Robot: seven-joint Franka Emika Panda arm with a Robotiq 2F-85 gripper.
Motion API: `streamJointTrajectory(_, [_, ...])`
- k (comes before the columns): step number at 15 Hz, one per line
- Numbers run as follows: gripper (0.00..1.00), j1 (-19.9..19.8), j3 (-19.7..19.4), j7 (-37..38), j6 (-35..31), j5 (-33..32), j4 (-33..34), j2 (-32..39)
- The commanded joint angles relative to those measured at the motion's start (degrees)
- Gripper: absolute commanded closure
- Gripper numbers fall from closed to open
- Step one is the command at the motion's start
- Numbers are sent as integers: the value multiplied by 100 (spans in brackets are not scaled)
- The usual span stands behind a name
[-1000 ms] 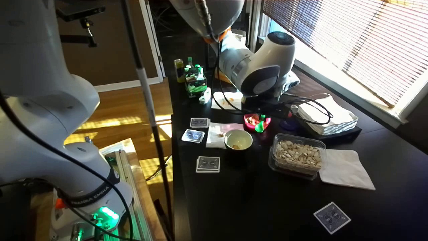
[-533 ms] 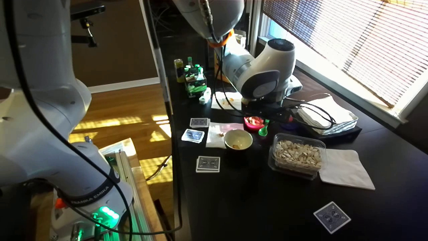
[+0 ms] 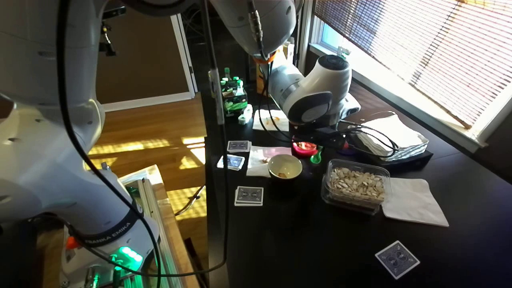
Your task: Use the green spoon to place some contents from the pink bowl into the black and white bowl.
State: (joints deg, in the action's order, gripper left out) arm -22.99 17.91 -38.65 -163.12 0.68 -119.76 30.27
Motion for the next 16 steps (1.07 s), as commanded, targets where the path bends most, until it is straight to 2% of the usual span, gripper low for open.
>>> streamJointTrajectory(1, [95,100,-86,-126,-195,117,293,358])
streamJointTrajectory(16, [94,435,-562,351,-136,-85,785,868])
